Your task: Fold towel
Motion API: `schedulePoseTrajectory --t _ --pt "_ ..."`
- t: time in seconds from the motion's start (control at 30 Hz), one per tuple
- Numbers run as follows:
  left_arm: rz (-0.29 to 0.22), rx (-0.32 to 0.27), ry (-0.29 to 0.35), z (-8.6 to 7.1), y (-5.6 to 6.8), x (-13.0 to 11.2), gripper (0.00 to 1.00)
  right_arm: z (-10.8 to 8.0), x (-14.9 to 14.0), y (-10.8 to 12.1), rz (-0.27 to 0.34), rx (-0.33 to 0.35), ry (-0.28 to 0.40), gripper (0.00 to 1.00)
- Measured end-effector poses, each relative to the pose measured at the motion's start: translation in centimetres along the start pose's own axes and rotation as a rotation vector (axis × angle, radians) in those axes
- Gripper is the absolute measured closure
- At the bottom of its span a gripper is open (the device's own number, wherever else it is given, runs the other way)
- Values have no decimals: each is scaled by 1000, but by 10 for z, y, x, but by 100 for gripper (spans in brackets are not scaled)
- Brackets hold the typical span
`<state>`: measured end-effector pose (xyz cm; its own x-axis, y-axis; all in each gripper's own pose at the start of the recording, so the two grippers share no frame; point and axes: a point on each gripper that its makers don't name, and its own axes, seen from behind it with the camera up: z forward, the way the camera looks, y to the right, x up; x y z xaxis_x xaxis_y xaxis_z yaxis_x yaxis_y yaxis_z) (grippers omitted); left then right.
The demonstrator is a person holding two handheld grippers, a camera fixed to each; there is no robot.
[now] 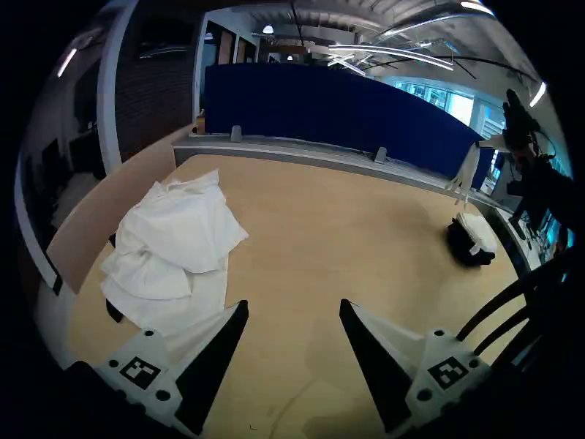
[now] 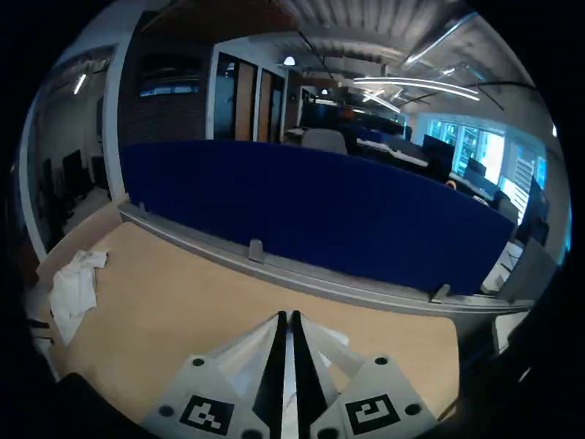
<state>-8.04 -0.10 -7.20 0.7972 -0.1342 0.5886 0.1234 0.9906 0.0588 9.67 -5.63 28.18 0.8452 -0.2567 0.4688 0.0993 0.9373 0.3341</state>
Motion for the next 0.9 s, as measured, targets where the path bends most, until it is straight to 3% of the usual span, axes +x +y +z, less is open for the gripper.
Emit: schedulePoseTrajectory --t 0.3,0.6,0.9 --pt "7 2 -1 1 4 0 7 11 -3 15 19 -16 -11 94" --pt "8 9 -4 2 3 -2 7 23 -10 17 30 -17 -27 94" --pt "13 6 -5 2 6 -1 7 14 -29 15 49 -15 -42 94"
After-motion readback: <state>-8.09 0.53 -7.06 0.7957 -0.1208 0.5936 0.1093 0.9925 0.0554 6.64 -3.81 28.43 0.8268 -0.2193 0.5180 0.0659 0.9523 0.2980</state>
